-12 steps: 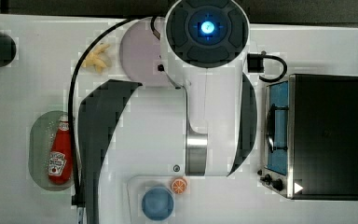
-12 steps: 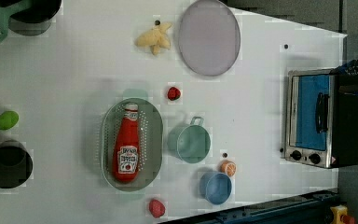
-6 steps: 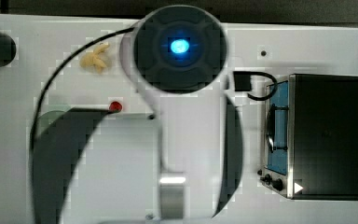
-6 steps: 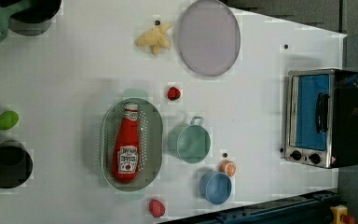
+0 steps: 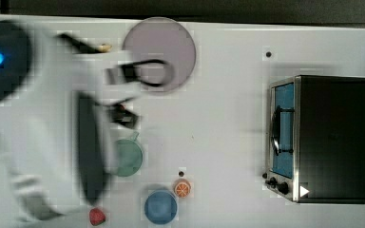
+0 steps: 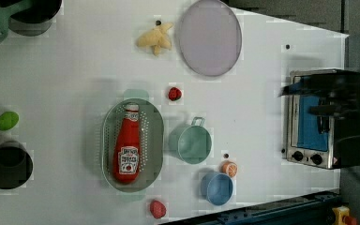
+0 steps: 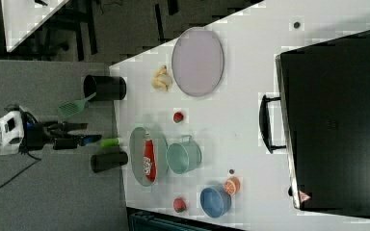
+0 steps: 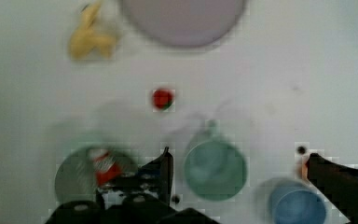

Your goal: Pick ketchup from strainer and place it on the table

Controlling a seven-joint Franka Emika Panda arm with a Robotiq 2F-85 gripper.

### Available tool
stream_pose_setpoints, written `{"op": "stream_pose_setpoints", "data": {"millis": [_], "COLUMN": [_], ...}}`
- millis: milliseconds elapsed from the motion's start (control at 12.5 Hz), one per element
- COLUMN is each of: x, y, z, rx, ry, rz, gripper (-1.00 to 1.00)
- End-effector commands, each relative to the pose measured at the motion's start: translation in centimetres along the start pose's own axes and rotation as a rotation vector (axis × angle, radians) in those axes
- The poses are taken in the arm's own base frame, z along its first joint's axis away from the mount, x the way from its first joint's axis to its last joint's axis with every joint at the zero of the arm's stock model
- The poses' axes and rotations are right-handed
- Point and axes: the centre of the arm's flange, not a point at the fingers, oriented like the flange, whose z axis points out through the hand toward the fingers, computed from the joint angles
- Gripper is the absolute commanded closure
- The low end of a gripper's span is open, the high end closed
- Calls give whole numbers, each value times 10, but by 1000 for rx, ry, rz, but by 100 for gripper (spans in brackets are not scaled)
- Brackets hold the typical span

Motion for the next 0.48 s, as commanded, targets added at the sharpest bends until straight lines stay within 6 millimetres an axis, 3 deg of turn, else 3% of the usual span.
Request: {"op": "stream_pose_setpoints", "data": {"millis": [80,240,480], "x": [-83,-118,-154], "y": [-85,-117,-147], "z": [29,60,116], "rx": [-22,-37,-23], "ry": [-66,-111,-142], "rz": [-197,-288,-329], "gripper": [-100,-100,-100]}}
